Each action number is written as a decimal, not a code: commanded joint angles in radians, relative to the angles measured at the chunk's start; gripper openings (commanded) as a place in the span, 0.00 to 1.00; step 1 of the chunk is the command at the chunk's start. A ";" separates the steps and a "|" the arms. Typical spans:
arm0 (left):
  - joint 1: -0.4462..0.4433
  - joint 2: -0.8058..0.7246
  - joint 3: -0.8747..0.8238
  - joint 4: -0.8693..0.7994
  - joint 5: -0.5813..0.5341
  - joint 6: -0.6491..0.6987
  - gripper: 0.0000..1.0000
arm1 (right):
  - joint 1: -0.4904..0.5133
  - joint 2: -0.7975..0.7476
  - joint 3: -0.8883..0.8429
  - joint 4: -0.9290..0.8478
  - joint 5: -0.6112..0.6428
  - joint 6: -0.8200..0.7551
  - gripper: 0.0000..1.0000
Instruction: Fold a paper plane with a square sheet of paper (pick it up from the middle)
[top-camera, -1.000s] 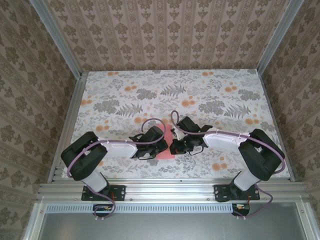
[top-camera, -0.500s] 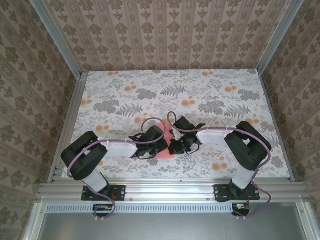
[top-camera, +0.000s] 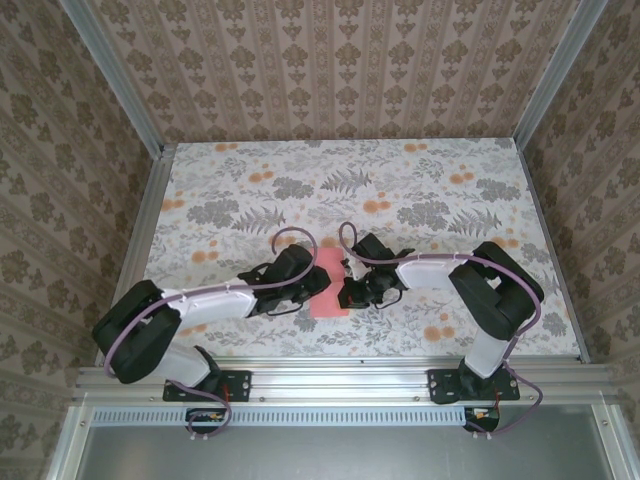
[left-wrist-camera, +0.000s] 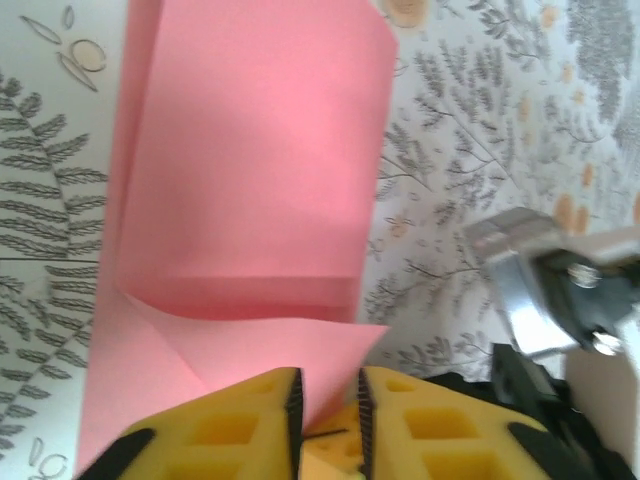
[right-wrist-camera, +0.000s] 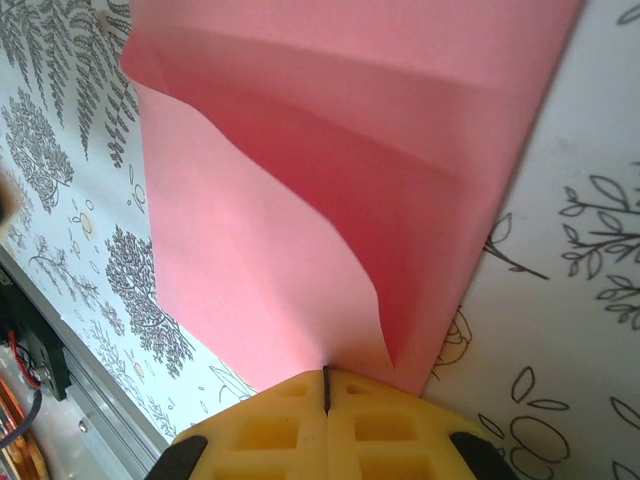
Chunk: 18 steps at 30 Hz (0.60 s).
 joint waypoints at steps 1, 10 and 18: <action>-0.006 0.000 -0.013 -0.015 0.022 0.011 0.17 | 0.001 0.030 -0.037 -0.025 0.044 0.031 0.04; -0.052 0.151 -0.001 0.110 0.038 -0.048 0.06 | 0.000 0.019 -0.038 -0.023 0.048 0.045 0.03; -0.062 0.178 -0.021 0.156 0.033 -0.072 0.08 | -0.003 0.019 -0.033 -0.032 0.057 0.045 0.03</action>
